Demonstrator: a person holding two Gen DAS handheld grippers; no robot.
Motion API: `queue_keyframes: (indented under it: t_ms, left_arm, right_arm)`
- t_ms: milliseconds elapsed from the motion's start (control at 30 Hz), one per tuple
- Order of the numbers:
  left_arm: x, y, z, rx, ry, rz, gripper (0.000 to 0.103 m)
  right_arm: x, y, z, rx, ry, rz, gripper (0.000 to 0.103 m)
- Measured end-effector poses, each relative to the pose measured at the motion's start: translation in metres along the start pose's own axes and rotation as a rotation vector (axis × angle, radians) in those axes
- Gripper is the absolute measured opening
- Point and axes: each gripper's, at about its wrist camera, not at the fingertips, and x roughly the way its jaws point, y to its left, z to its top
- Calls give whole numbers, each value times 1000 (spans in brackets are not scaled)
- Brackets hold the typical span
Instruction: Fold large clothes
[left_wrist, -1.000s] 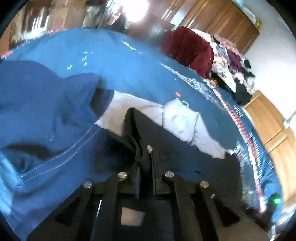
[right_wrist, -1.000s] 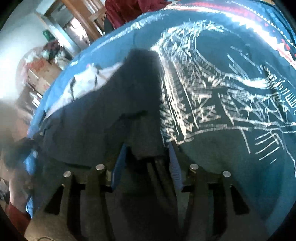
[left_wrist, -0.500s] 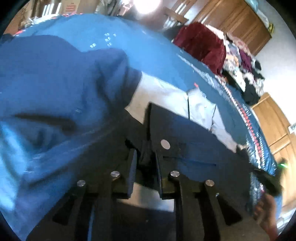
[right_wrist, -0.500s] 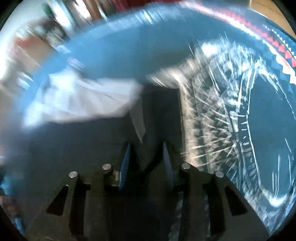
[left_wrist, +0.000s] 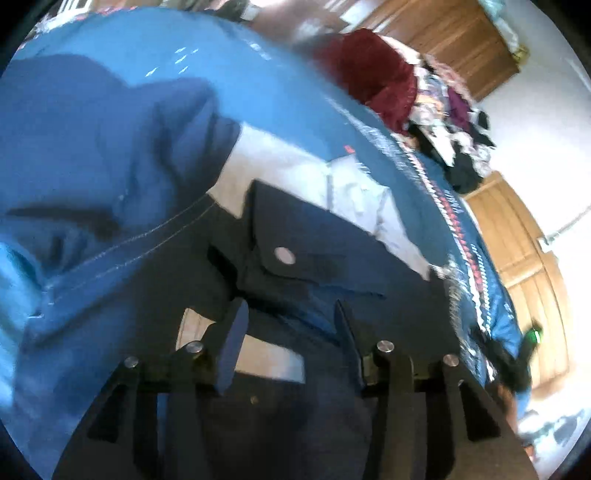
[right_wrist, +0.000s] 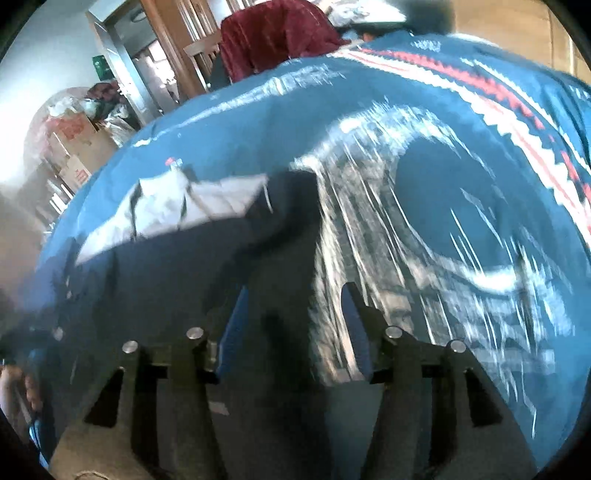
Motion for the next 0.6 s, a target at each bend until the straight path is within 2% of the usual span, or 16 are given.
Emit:
queue_keyframes:
  t_ms: [67, 167, 200, 233, 267, 300, 400, 433, 500, 533, 567, 600]
  left_arm:
    - [10, 0, 3, -11, 2, 45, 49]
    - [20, -9, 4, 4, -14, 74, 48]
    - [24, -11, 6, 8, -23, 87, 40]
    - [28, -12, 7, 9, -29, 101, 17]
    - [30, -12, 10, -4, -30, 92, 7]
    - [27, -13, 11, -9, -48, 79, 7]
    - [-3, -38, 10, 93, -159, 100, 6]
    - [-8, -37, 11, 100, -175, 101, 6]
    - [0, -25, 11, 93, -150, 128, 6]
    - [19, -19, 10, 113, -77, 164, 6]
    - [29, -13, 9, 110, -36, 180, 6]
    - [31, -7, 7, 94, -40, 163, 7]
  right_arm:
    - [-3, -7, -11, 14, 12, 3, 52]
    - [4, -7, -24, 25, 44, 14, 52]
    - [7, -6, -27, 24, 53, 14, 52]
    - [8, -5, -29, 21, 51, 11, 52]
    - [6, -3, -31, 18, 43, 5, 51]
    - [-3, -3, -31, 20, 20, 9, 51]
    - [-23, -1, -29, -1, -58, -6, 48]
    - [-21, 0, -29, -7, -52, -4, 43]
    - [0, 3, -33, -44, 37, -11, 35]
    - [10, 4, -34, -52, 86, -20, 32]
    - [15, 4, -34, -50, 115, -21, 32]
    - [12, 6, -30, -44, 112, -16, 32]
